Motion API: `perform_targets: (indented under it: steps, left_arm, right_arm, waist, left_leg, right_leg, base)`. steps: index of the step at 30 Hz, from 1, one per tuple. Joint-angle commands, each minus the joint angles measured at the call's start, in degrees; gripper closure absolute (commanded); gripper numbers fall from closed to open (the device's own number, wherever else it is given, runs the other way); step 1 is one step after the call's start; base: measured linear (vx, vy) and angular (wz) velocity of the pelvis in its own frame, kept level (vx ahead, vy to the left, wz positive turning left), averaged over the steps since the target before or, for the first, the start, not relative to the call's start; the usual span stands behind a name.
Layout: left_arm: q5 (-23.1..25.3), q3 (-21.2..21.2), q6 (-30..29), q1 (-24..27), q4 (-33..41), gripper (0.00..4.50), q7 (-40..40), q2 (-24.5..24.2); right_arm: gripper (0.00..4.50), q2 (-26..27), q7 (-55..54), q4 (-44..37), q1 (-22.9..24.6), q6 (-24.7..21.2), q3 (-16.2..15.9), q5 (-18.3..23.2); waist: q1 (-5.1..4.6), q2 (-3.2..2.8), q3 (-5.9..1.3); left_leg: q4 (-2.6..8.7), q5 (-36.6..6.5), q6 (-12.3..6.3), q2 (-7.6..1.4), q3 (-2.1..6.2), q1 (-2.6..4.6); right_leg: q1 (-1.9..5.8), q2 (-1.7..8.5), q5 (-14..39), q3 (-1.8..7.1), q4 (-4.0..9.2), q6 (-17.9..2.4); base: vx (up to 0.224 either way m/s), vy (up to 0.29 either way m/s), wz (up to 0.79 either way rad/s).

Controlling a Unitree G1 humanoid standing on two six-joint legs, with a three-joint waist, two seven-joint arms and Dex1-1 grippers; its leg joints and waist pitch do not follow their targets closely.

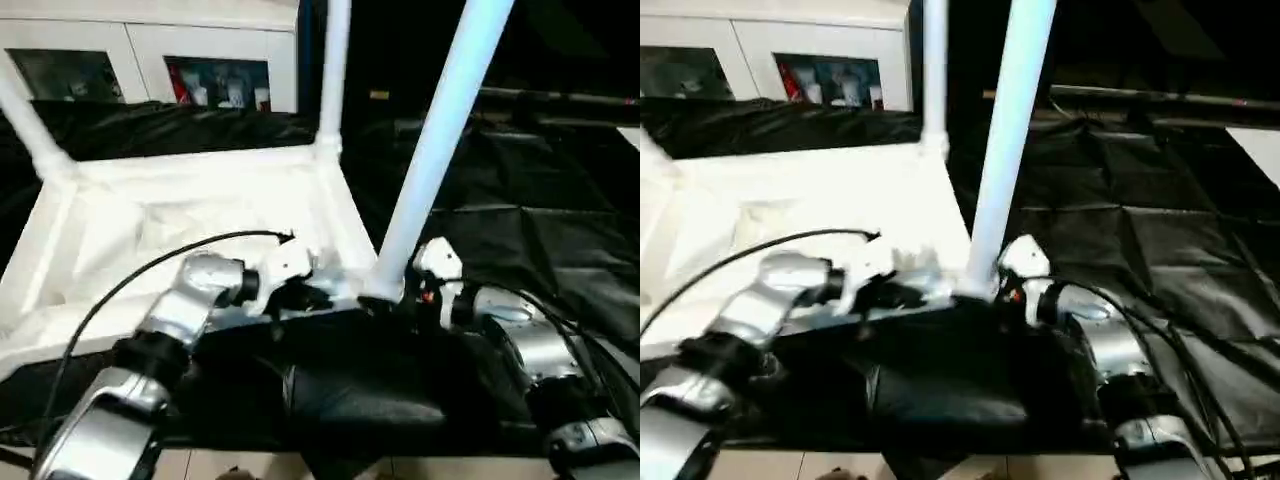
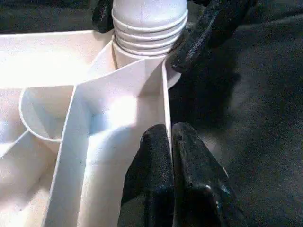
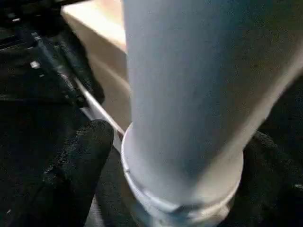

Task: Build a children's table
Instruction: Rotate leg to tighten

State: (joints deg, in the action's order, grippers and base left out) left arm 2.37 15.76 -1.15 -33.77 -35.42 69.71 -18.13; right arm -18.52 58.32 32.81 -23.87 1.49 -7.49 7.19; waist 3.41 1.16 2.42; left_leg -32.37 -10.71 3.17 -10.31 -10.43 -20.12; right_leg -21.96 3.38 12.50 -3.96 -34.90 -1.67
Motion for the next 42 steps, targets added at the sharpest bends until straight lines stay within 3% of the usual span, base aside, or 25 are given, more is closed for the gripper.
perform_targets:
  steps: [1,5,13,15,18,22,25,26,27,28,31,33,35,39,42]
  left_arm:
    - [-1.2,1.6,-0.2,1.3,0.5,4.5,2.3,0.3]
    - [-1.3,1.3,-0.7,1.6,1.5,4.5,2.9,-0.3]
    - [-1.6,1.2,-1.5,1.8,2.5,4.5,2.3,-0.2]
    - [-0.1,0.7,-0.8,1.1,0.6,4.5,-2.3,0.9]
    - [1.3,0.4,-0.3,0.2,-1.6,4.5,-6.1,1.9]
    - [3.1,0.2,-1.8,-1.4,-5.0,4.5,-12.9,5.0]
    - [3.7,0.3,-2.6,-2.5,-6.4,4.5,-15.9,6.9]
    - [4.8,0.4,-3.9,-5.0,-9.9,4.5,-22.0,10.8]
    - [5.4,0.3,-4.5,-6.8,-12.5,4.5,-26.1,13.5]
    - [5.4,0.3,-4.5,-6.8,-12.5,4.5,-26.1,13.5]
    - [5.6,-0.1,-4.9,-9.9,-16.0,4.5,-30.2,17.5]
    - [5.9,-0.2,-4.0,-11.0,-16.9,4.5,-30.4,18.7]
    - [5.8,-0.4,-3.4,-11.2,-17.3,4.5,-30.1,18.6]
    - [5.7,-0.1,-1.6,-10.4,-17.0,4.5,-27.1,16.9]
    - [4.9,0.2,0.1,-9.2,-16.0,4.5,-22.7,14.8]
  right_arm:
    - [0.54,-0.3,1.5,-0.8,1.0,-1.2,-1.3,0.3]
    - [0.54,-0.6,2.7,-2.2,1.8,-2.3,-1.0,1.5]
    - [1.24,0.0,1.8,-2.5,2.6,-3.8,-0.4,1.7]
    - [1.36,0.6,-0.8,-1.5,3.0,-4.0,-0.7,0.5]
    - [1.64,1.3,-5.3,0.6,2.8,-4.4,-1.0,-1.7]
    - [1.73,5.5,-18.0,4.7,1.7,-6.7,1.7,-3.1]
    - [1.76,7.8,-23.4,6.4,0.7,-7.4,3.3,-2.6]
    - [1.76,11.9,-33.8,10.0,-1.9,-8.6,6.1,-2.1]
    - [1.76,14.6,-39.2,12.1,-3.7,-9.1,7.3,-1.7]
    - [1.76,14.6,-39.2,12.1,-3.7,-9.1,7.3,-1.7]
    - [1.76,17.6,-41.7,14.4,-6.4,-7.9,6.2,-3.1]
    - [1.07,18.6,-41.0,15.0,-7.9,-6.2,6.0,-3.3]
    - [1.07,18.3,-40.5,15.2,-8.3,-5.5,5.9,-3.7]
    - [0.64,16.0,-37.0,14.5,-8.3,-2.9,5.5,-4.3]
    - [0.64,13.0,-29.9,12.6,-7.4,-2.1,5.2,-2.8]
  waist:
    - [0.2,0.51,-2.53]
    - [0.23,0.62,-2.68]
    - [0.24,0.54,-2.73]
    - [0.23,0.63,-2.74]
    - [0.14,0.69,-2.38]
    - [0.01,0.75,-2.16]
    - [-0.33,0.8,-2.27]
    - [-0.38,0.88,-2.3]
    - [-0.62,0.71,-2.35]
    - [-0.77,0.77,-2.47]
    - [-0.49,0.76,-2.64]
    - [-0.23,0.81,-2.73]
    - [-0.07,0.67,-2.72]
    - [-0.03,0.91,-2.79]
    - [0.05,1.14,-2.78]
  left_leg:
    - [3.2,-9.4,-4.85,-3.52,1.0,-0.07]
    - [3.03,-7.9,-5.19,-3.48,0.97,-0.08]
    - [3.0,-7.5,-5.0,-3.44,0.99,-0.05]
    - [2.99,-7.3,-5.0,-3.4,1.01,-0.08]
    - [3.12,-9.6,-3.96,-3.21,1.03,0.17]
    - [3.58,-12.5,-2.01,-3.41,1.35,0.47]
    - [3.74,-13.9,-0.86,-3.54,1.56,0.64]
    - [3.74,-14.0,-0.9,-3.47,1.53,0.49]
    - [3.76,-14.1,-0.34,-3.37,1.4,0.74]
    - [3.77,-14.4,0.29,-3.3,1.63,0.73]
    - [3.38,-13.3,-0.77,-3.11,1.25,0.74]
    - [3.23,-11.5,-2.25,-2.99,1.21,0.24]
    - [3.22,-11.2,-2.72,-3.02,1.25,0.16]
    - [3.23,-11.1,-3.18,-3.13,1.28,0.1]
    - [3.1,-10.2,-4.32,-3.08,1.23,-0.12]
  right_leg:
    - [2.48,5.46,10.6,3.37,4.72,-11.7]
    - [2.61,5.45,7.8,3.37,4.45,-12.3]
    - [2.68,5.36,7.1,3.3,4.33,-12.6]
    - [2.73,5.41,6.8,3.33,4.31,-12.5]
    - [2.45,5.47,12.6,3.28,5.07,-11.2]
    - [1.98,5.56,21.0,3.38,5.8,-8.5]
    - [1.78,5.54,20.6,3.47,5.74,-8.5]
    - [1.86,5.59,20.2,3.51,5.67,-8.6]
    - [1.47,5.49,19.5,3.68,5.67,-8.9]
    - [1.71,5.57,19.8,3.59,5.61,-9.1]
    - [1.76,5.46,14.1,3.69,5.43,-10.2]
    - [2.15,5.67,12.4,3.66,5.31,-10.1]
    - [2.23,5.73,12.8,3.62,5.33,-9.9]
    - [2.33,5.69,13.0,3.54,5.27,-9.9]
    - [2.56,5.73,11.2,3.47,5.18,-10.3]
  base:
    - [0.0,0.0,0.0]
    - [0.0,0.0,0.0]
    - [0.0,0.0,0.0]
    - [0.0,0.0,0.0]
    - [0.0,0.0,0.0]
    - [0.0,0.0,0.0]
    - [0.0,0.0,0.0]
    - [0.0,0.0,0.0]
    - [0.0,0.0,0.0]
    - [0.0,0.0,0.0]
    - [0.0,0.0,0.0]
    - [0.0,0.0,0.0]
    - [0.0,0.0,0.0]
    - [0.0,0.0,0.0]
    - [0.0,0.0,0.0]
